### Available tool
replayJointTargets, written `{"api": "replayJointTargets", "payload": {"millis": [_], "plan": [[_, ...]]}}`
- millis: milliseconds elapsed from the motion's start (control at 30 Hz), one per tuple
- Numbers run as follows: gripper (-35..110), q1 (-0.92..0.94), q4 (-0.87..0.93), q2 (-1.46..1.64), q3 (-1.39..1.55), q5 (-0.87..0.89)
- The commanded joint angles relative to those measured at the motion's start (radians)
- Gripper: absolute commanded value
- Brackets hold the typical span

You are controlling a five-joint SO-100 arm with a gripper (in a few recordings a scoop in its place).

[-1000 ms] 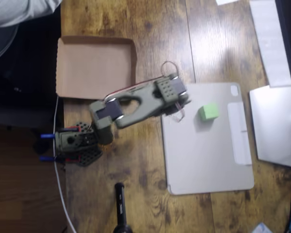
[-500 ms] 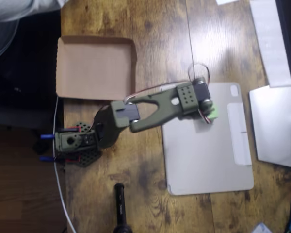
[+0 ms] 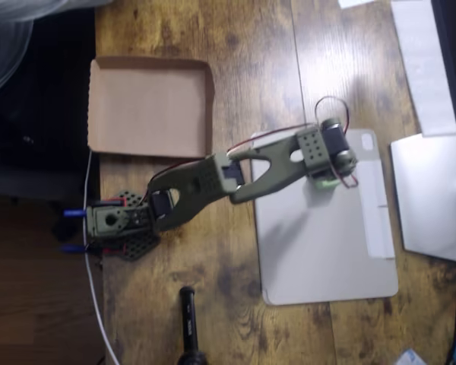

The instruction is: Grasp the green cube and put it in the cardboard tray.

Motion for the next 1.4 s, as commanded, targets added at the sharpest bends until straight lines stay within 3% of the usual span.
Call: {"api": "replayJointTargets", "payload": {"millis": [0,500,833,1367], "plan": [[33,-0.005,-0.003,-0.012,-0.025,-0.012],[36,0.015,-0.187,0.0,0.17,-0.017],[36,0.067,-0.4,0.055,0.39,-0.041],[31,0.086,-0.436,0.1,0.407,-0.072]]}}
